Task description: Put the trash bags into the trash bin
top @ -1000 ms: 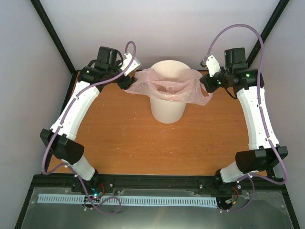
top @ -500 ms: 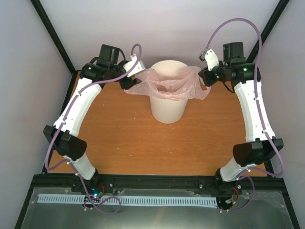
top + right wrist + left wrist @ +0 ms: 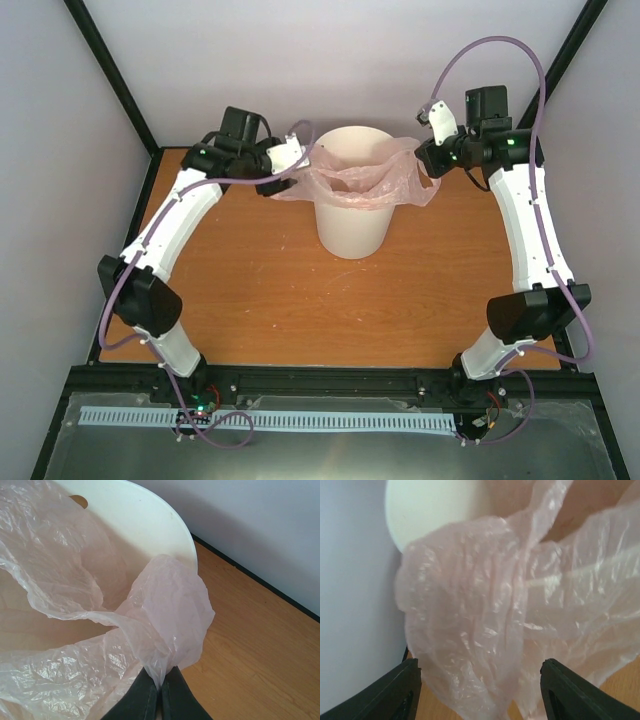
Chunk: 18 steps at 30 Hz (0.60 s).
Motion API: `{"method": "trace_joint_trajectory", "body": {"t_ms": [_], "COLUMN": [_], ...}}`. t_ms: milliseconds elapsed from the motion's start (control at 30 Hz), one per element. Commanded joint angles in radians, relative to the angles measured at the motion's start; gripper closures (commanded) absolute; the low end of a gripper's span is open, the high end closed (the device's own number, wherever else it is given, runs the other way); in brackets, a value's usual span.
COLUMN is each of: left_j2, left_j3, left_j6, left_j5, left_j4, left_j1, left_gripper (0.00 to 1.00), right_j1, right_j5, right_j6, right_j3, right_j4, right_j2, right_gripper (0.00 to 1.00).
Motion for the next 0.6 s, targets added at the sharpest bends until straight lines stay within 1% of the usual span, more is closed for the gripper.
{"method": "trace_joint_trajectory", "body": {"t_ms": [0,100,233,433,500,567], "left_j2": [-0.09,-0.137,-0.149,-0.14,-0.13,-0.114], "left_j3": [-0.117,-0.212,-0.221,-0.191,-0.178,-0.161], "left_j6": [0.129,0.156,0.148,0.126,0.124,0.122], "left_j5": [-0.069,-0.147,-0.175,-0.165,-0.163,-0.163], "left_j4": [0.181,0.325,0.417,0.451,0.447,0.435], "left_j1": [-0.028,-0.048,-0.053,-0.052,-0.052,-0.052], "left_gripper": [0.33,0.33,0.35,0.4,0.45,0.52], "right_j1": [0.003,0.003,0.003,0.003,0.003,0.003], "right_j5": [0.001,0.003,0.007,0.015,0.016,0.019], "right_j6": [0.017,0.018,0.019,0.02,0.021,0.02], "right_j3": [0.029,0.027,0.021,0.012,0.011,0.011], "right_j4": [0.017,0.017,0.019,0.023,0.024,0.026], "right_j2": [0.008,0.008,0.004,-0.003,-0.005,-0.005], "right_gripper": [0.97,0.97,0.97,0.97,0.97,0.97]}}
